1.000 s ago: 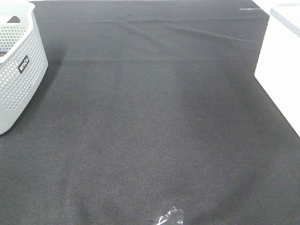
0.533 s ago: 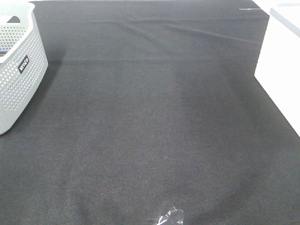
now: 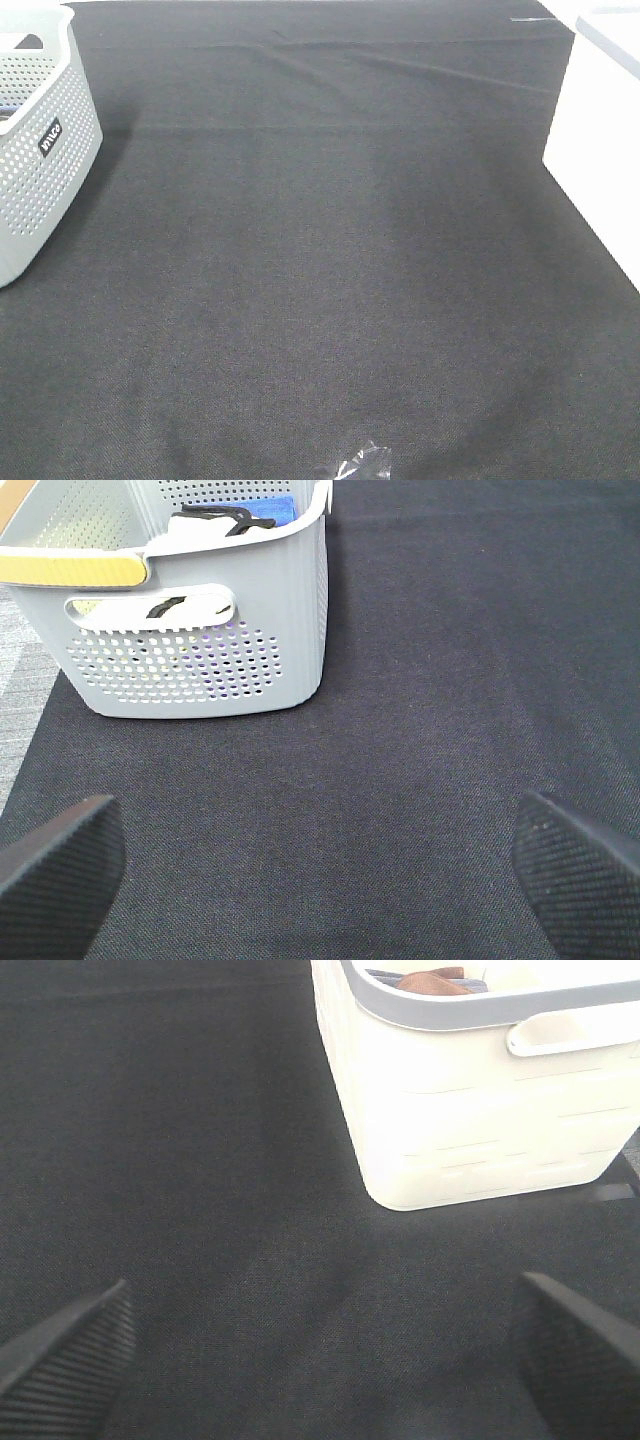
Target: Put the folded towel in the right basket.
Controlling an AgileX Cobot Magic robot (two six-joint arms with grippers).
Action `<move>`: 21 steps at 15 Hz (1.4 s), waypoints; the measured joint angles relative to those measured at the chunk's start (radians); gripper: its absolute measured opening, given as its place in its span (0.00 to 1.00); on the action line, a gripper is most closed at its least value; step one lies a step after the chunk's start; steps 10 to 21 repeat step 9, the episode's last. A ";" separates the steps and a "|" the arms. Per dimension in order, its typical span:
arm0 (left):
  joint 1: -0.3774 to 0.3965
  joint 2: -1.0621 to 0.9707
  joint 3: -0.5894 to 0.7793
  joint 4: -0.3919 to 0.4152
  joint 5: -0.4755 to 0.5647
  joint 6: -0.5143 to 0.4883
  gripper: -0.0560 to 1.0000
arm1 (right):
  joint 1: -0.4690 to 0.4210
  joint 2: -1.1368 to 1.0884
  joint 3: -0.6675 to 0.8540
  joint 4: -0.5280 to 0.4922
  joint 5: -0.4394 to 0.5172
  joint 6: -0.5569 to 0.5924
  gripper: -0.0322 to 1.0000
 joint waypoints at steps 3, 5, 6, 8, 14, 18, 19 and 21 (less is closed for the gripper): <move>0.000 0.000 0.000 0.000 0.000 0.000 0.98 | 0.000 0.000 0.000 0.000 0.000 0.000 0.98; 0.000 0.000 0.000 0.000 0.000 0.000 0.98 | 0.000 0.000 0.000 0.000 0.000 0.000 0.98; 0.000 0.000 0.000 0.000 0.000 0.000 0.98 | 0.000 0.000 0.000 0.000 0.000 0.000 0.98; 0.000 0.000 0.000 0.000 0.000 0.000 0.98 | 0.000 0.000 0.000 0.000 0.000 0.000 0.98; 0.000 0.000 0.000 0.000 0.000 0.000 0.98 | 0.000 0.000 0.000 0.000 0.000 0.000 0.98; 0.000 0.000 0.000 0.000 0.000 0.000 0.98 | 0.000 0.000 0.000 0.000 0.000 0.000 0.98; 0.000 0.000 0.000 0.000 0.000 0.000 0.98 | 0.000 0.000 0.000 0.000 0.000 0.000 0.98; 0.000 0.000 0.000 0.000 0.000 0.000 0.98 | 0.000 0.000 0.000 0.000 0.000 0.000 0.98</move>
